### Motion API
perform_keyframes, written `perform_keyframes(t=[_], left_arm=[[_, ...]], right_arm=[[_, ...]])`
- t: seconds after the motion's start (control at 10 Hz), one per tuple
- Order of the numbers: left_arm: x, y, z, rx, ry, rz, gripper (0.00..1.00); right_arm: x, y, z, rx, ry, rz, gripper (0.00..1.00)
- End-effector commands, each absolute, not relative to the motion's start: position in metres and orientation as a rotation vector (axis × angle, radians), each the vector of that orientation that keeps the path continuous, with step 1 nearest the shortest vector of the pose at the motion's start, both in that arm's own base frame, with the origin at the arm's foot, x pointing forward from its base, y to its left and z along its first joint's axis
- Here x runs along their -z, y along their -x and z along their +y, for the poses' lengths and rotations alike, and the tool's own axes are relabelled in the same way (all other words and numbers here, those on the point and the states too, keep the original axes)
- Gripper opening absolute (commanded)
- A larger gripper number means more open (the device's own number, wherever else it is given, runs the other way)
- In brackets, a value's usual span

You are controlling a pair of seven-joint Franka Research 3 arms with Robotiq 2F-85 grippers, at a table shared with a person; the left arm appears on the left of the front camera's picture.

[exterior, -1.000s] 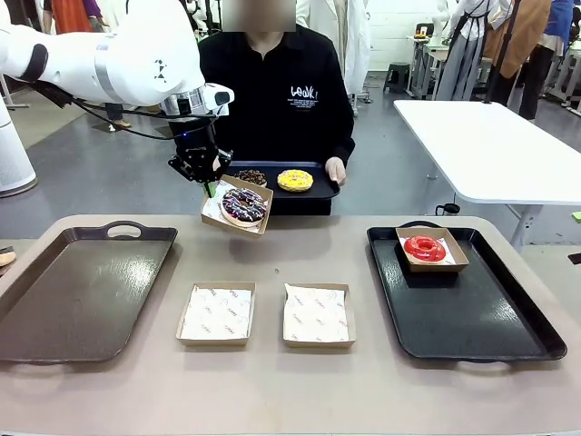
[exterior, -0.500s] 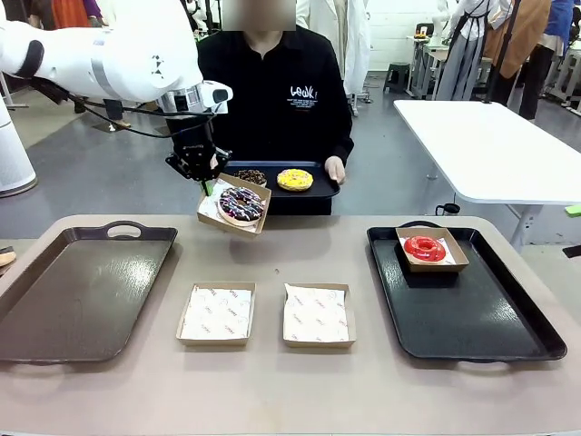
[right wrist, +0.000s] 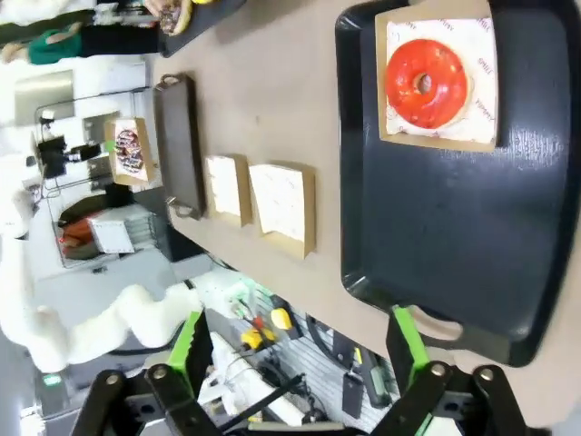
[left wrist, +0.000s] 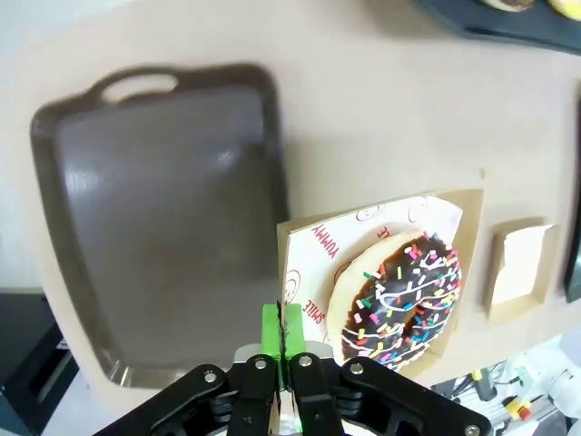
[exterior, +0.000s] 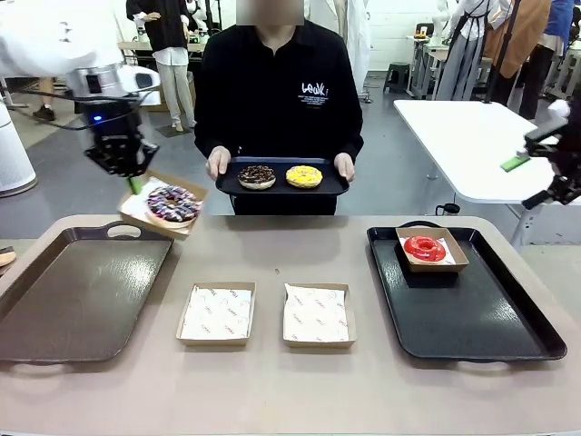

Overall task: Individually package the donuts and arrange them on the tray.
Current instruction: Place the picked Paper togo box on the Handle tray while simultaneously picking up another Paper togo box from the table with the other hand.

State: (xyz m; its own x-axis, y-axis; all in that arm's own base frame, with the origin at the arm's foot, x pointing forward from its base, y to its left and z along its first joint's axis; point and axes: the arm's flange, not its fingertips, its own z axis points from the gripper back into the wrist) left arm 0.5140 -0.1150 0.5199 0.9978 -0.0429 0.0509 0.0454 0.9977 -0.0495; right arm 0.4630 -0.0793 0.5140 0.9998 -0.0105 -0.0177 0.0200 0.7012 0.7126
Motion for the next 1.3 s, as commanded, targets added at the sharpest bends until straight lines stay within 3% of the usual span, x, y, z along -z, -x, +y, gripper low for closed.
perform_keyframes(t=[0.0,0.4,0.8,1.2], left_arm=[[-0.506,-0.498,-0.087,-0.013,0.087,-0.026,0.01],[-0.484,-0.476,-0.039,-0.099,0.077,-0.028,0.01],[-0.475,-0.477,-0.033,-0.099,0.023,-0.049,0.01],[-0.477,-0.480,-0.033,-0.104,0.043,-0.017,0.01]], right_arm=[[-0.506,-0.457,-0.020,0.008,-0.659,0.026,1.00],[-0.475,-0.439,0.086,-0.069,-0.507,0.030,1.00],[-0.452,-0.414,0.097,-0.111,-0.491,0.003,1.00],[-0.456,-0.430,0.105,-0.117,-0.509,0.038,1.00]])
